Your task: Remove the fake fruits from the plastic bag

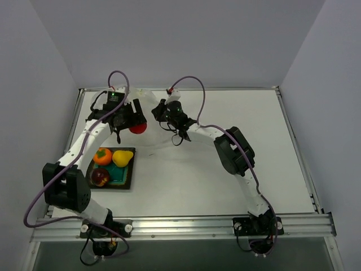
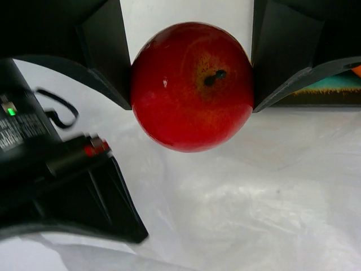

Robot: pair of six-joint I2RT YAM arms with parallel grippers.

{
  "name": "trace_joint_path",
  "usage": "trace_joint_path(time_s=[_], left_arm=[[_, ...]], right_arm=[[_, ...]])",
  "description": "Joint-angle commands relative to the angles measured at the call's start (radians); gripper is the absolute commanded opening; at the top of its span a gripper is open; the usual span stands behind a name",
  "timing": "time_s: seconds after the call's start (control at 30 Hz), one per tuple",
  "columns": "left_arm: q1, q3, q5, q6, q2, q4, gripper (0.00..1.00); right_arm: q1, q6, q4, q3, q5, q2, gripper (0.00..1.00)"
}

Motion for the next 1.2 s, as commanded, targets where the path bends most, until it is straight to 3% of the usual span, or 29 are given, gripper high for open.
trace_joint_path(time_s=[0.0,0.07,0.3,0.5,0.8,1.17], left_arm=[[0.013,-0.020,0.117,0.032,-0.163,-0.051,0.22],[0.016,-0.098,0.102,0.007,-0.238,-0.021,0.22],[0.024,-0.379,-0.266,-0.100,-0.712,-0.112,0.21],[0.021,-0.571,-0.388,-0.189,-0.909,-0.244,0.22],[-0.010,-0.697,-0.422,-0.219,-0.838,-0.137,0.22],[-0.150,-0.742,-0.534,-0.242,-0.773,-0.117,0.27]], right_arm=[[-0.012,0.027,0.009,0.046,0.037,0.006,0.00],[-0.014,0.030,0.011,0.044,0.033,0.000,0.00],[-0.015,0.024,0.041,-0.005,0.002,-0.053,0.00],[-0.017,0.038,0.063,-0.039,-0.007,-0.084,0.00],[-0.009,0.030,0.066,-0.082,-0.029,-0.115,0.00],[-0.006,0.029,0.069,-0.086,-0.038,-0.121,0.01]])
